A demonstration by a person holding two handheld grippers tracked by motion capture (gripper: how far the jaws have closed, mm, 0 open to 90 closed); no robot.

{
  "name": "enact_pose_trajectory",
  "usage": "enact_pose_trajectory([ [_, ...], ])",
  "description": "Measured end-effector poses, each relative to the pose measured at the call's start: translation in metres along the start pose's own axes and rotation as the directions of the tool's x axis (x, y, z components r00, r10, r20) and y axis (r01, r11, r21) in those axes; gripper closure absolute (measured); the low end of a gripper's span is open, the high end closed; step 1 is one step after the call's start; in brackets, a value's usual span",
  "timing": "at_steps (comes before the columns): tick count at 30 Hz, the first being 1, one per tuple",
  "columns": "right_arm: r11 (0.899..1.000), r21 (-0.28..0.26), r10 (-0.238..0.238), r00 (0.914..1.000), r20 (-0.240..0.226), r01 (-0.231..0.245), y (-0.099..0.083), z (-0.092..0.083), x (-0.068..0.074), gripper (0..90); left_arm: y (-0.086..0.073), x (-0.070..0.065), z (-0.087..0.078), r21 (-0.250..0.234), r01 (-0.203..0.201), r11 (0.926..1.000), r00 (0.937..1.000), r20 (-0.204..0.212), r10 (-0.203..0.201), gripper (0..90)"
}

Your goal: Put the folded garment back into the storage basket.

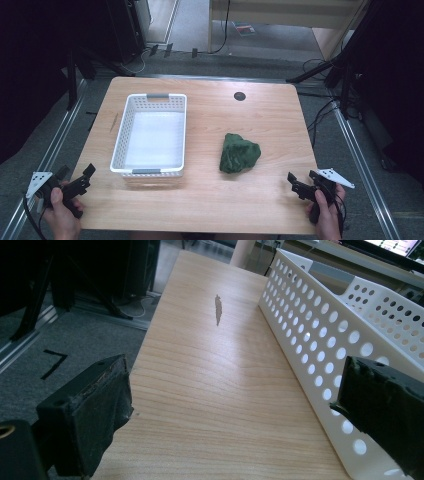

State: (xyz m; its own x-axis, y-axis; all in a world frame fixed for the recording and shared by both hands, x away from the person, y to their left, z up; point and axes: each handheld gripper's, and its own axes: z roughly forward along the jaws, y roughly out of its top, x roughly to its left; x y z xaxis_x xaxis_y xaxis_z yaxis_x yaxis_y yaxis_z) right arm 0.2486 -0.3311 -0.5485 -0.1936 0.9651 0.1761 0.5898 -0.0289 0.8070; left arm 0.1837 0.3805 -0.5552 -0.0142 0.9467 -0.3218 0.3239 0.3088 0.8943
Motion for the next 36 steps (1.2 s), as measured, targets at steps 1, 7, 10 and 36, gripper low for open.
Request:
enact_pose_trajectory([
  [1,1.0,0.0,0.0,1.0,0.0,0.0,0.0,0.0,0.0,13.0,0.0,0.0,0.0,0.001,0.0,1.0,1.0,0.003,0.0,1.6],
  [7,1.0,0.001,-0.001,1.0,0.001,0.001,0.0,0.0,0.0,13.0,0.0,0.001,0.0,-0.004,0.01,0.9999,0.9999,0.014,-0.01,1.6],
  [10,1.0,0.0,-0.001,1.0,0.001,0.001,0.0,0.0,0.0,13.0,0.0,0.001,0.0,-0.006,0.011,0.9999,0.9998,0.014,-0.011,1.6],
  [36,1.0,0.006,-0.001,1.0,-0.009,0.001,0.0,0.001,0.0,13.0,0.044,-0.026,-0.024,-0.034,-0.039,0.9987,0.996,0.08,0.041,1.8],
])
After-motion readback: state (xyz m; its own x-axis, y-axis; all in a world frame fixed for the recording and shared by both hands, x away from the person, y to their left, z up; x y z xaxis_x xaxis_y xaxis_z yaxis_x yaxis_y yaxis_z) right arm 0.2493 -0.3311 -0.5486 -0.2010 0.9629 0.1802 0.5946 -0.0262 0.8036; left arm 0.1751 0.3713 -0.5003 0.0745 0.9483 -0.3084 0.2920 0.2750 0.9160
